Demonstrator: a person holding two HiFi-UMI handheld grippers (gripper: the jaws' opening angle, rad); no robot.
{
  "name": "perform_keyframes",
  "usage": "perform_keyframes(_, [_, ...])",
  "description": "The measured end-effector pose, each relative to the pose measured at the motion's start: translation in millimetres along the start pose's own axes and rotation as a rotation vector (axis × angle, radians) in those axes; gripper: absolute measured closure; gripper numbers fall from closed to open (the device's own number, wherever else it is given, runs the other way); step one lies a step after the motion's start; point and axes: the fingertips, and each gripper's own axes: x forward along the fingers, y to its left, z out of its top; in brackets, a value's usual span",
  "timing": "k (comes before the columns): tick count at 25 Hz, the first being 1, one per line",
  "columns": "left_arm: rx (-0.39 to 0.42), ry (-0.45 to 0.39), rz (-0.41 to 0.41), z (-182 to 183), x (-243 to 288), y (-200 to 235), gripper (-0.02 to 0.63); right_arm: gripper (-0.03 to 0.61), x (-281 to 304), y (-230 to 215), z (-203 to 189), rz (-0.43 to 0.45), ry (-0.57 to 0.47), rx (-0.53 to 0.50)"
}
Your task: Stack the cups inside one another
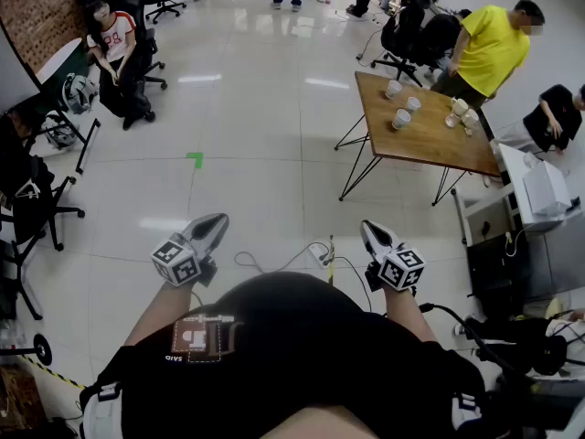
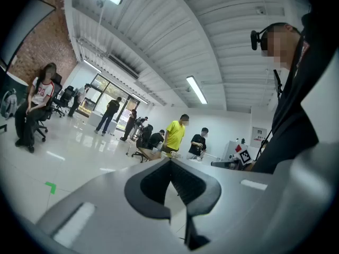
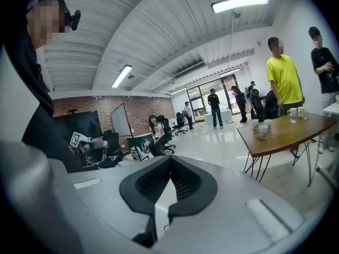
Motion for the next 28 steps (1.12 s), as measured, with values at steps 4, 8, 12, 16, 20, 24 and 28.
perform_keyframes(4, [0.003,0.025,-0.023,1.6,4.5,21.3,0.614,0.565,16.7,7.3,-1.4,-0.011,0.003,0.01])
perform_keyframes(8, [-0.008,0.035,-0.03,0.1,23.8,30.0,0.614,0.565,21.3,-8.0,-5.5,-0.024,0.023,0.016])
perform_keyframes(12, [-0.004,0.027,-0.017,0.9,58.1,25.7,0.614,0.565,26.0,-51.9,0.5,-0.02,0.014,0.036])
perform_keyframes(16, [0.007,-0.018,0.048,15.2,105.3,20.9,0.614,0.565,51.1,-93.5,30.1,0.078,0.021,-0.002])
perform_keyframes(20, [0.007,-0.068,0.114,24.9,145.0,8.2,0.614,0.565,72.7,-122.9,55.9,0.192,0.035,-0.064])
perform_keyframes(24, [0.012,-0.069,0.143,27.7,173.1,4.7,0.614,0.565,99.0,-151.8,71.0,0.24,0.042,-0.093])
perform_keyframes(28, [0.024,-0.038,0.179,31.2,184.3,22.7,0.614,0.565,130.7,-168.2,75.0,0.264,0.053,-0.07])
